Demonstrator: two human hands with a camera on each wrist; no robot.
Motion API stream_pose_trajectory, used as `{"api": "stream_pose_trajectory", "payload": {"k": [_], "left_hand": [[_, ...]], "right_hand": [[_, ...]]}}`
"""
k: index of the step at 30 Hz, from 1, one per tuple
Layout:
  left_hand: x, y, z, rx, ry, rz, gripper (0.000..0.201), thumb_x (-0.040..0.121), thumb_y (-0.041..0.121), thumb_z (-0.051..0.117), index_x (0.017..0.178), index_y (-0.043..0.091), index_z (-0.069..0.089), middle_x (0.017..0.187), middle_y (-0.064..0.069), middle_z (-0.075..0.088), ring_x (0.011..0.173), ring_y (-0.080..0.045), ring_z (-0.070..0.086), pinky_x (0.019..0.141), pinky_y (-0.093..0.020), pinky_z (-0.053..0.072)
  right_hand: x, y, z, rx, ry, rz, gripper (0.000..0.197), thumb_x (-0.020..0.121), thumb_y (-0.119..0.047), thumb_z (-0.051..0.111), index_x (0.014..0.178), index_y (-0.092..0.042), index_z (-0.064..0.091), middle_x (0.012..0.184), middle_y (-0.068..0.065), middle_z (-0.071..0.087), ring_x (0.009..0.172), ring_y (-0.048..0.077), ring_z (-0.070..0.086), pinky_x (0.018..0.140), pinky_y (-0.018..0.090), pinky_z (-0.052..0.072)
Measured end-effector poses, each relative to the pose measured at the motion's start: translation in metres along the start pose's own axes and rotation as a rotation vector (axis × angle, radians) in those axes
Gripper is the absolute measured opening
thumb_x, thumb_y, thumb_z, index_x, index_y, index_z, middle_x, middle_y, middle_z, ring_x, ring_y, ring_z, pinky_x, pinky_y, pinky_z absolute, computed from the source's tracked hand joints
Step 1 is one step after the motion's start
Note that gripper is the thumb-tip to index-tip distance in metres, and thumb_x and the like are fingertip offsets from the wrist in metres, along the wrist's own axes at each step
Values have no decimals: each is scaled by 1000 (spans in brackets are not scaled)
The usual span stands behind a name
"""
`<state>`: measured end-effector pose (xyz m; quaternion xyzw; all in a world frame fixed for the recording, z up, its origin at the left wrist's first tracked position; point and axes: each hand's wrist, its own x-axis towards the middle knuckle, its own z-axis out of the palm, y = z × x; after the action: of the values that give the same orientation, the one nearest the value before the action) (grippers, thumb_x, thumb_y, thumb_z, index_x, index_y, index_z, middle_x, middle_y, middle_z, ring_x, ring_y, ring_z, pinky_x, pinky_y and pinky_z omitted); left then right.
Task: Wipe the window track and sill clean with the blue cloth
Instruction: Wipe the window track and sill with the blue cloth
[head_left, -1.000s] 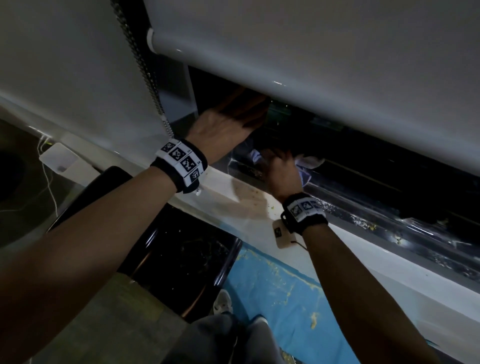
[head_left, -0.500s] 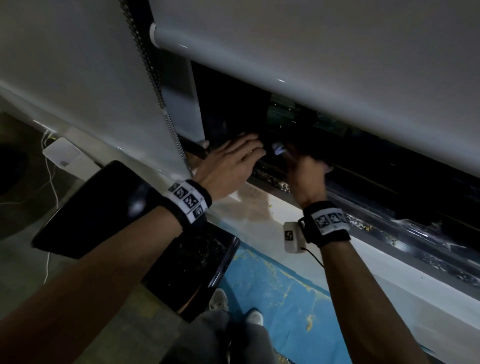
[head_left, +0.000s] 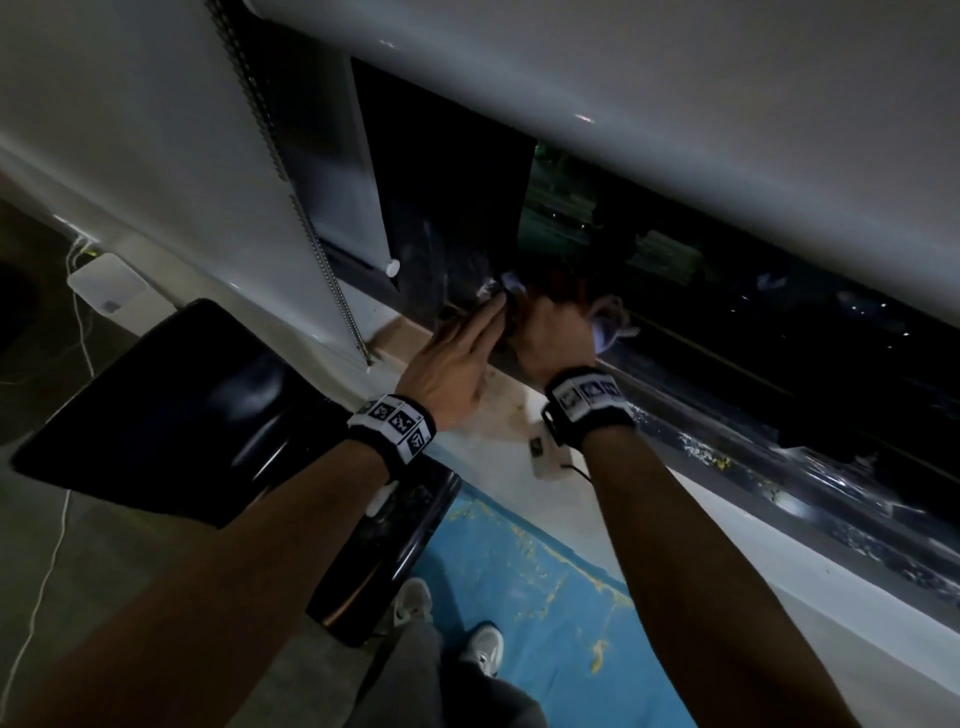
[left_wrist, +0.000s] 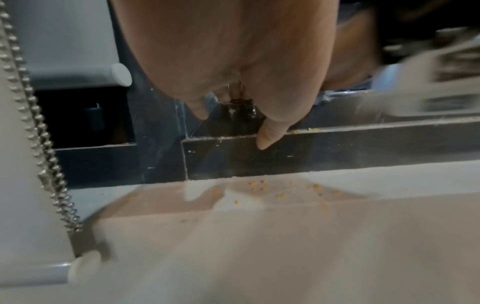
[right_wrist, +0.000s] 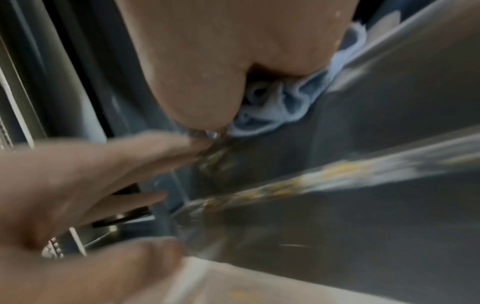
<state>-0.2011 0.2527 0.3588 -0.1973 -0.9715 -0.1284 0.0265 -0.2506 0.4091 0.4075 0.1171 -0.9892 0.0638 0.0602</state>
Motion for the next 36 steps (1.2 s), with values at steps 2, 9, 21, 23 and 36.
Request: {"api": "stream_pose_trajectory", "payload": {"k": [2, 9, 21, 23, 36], "left_hand": [[0, -2, 1, -11, 4, -6, 81, 83, 7, 60, 158, 2, 32, 171, -13, 19, 142, -40, 43, 115, -50, 43], [1, -4, -5, 14, -21, 5, 89, 83, 4, 63, 163, 10, 25, 173, -3, 12, 143, -34, 42, 118, -45, 41], [1, 0, -11, 3, -38, -19, 92, 82, 1, 62, 164, 10, 22, 174, -3, 11, 150, -32, 34, 124, -43, 34], [1, 1, -10, -10, -64, -32, 87, 82, 3, 64, 161, 7, 28, 171, -9, 16, 147, -37, 37, 120, -48, 38], [-15, -9, -37, -137, 97, -251, 75, 98, 19, 55, 165, 13, 20, 174, 0, 11, 149, -22, 40, 116, -35, 42]], "right_hand": [[13, -11, 2, -3, -31, 10, 48, 98, -39, 35, 128, -30, 72, 140, 15, 60, 124, 47, 54, 100, 56, 48], [7, 13, -11, -18, -46, -31, 42, 103, -33, 41, 140, -34, 61, 140, 14, 59, 126, 45, 56, 92, 60, 56], [17, 17, 4, -49, -56, 39, 42, 105, -32, 46, 144, -28, 62, 156, 18, 48, 146, 48, 40, 117, 60, 36], [25, 1, 6, -51, -54, 4, 54, 101, -45, 28, 136, -33, 66, 149, 16, 55, 140, 48, 44, 114, 60, 38], [5, -7, 12, 38, 6, -117, 40, 89, -16, 65, 129, -22, 69, 138, 11, 62, 126, 43, 57, 102, 61, 48]]}}
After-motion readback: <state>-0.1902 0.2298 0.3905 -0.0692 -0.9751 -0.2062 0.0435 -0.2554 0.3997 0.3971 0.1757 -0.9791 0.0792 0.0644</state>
